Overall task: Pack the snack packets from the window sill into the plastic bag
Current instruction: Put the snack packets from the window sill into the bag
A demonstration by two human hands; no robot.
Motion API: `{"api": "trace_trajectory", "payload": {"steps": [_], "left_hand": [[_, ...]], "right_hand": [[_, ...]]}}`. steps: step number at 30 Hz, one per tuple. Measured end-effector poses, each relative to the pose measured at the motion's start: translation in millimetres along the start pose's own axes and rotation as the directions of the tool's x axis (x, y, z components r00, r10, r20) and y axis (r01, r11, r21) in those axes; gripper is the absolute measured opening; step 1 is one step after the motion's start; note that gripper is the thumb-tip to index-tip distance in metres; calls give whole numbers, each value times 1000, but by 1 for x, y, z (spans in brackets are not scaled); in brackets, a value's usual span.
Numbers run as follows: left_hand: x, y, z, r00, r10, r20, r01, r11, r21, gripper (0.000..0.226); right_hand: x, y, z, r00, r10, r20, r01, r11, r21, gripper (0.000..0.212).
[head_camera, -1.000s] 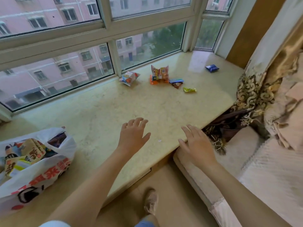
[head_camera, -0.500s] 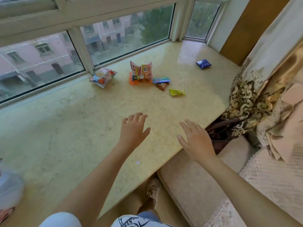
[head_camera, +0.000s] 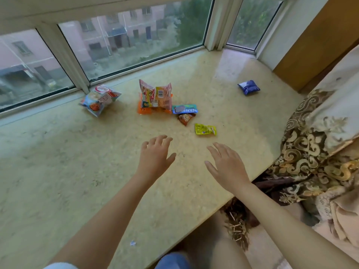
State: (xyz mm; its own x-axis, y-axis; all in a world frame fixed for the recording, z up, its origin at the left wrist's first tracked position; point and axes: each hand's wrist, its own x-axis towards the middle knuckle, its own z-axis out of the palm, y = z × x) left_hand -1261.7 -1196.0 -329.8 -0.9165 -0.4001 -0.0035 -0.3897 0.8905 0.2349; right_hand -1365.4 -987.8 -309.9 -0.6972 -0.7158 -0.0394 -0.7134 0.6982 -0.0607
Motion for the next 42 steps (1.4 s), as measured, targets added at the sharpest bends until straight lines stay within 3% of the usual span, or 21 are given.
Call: {"api": "trace_trajectory", "payload": {"steps": [9, 17, 21, 27, 31, 34, 39, 42], "left_hand": [[142, 8, 139, 999, -28, -43, 30, 998, 49, 55], [268, 2, 240, 977, 19, -213, 6, 993, 115, 67], [276, 0, 249, 981, -13, -195, 34, 994, 105, 65], [243, 12, 240, 953, 43, -301, 32, 970, 241, 62], [238, 7, 232, 974, -19, -227, 55, 986, 155, 63], [238, 8, 228, 992, -104, -65, 106, 994, 30, 73], [232, 23, 220, 999, -39, -24, 44, 954, 297, 72], [229, 30, 214, 999, -47, -12, 48, 939, 339, 77]], "right_hand": [[143, 89, 151, 996, -87, 24, 87, 996, -23, 54], [225, 135, 257, 972, -173, -161, 174, 985, -8, 55], [231, 138, 266, 939, -192, -284, 219, 974, 65, 52], [226, 136, 264, 918, -166, -360, 221, 969, 115, 52], [224, 136, 264, 918, -163, -362, 223, 966, 129, 51], [223, 136, 264, 914, -155, -374, 219, 967, 134, 52], [217, 135, 265, 911, -131, -392, 214, 961, 175, 55], [210, 132, 264, 902, -113, -416, 206, 961, 186, 58]]}}
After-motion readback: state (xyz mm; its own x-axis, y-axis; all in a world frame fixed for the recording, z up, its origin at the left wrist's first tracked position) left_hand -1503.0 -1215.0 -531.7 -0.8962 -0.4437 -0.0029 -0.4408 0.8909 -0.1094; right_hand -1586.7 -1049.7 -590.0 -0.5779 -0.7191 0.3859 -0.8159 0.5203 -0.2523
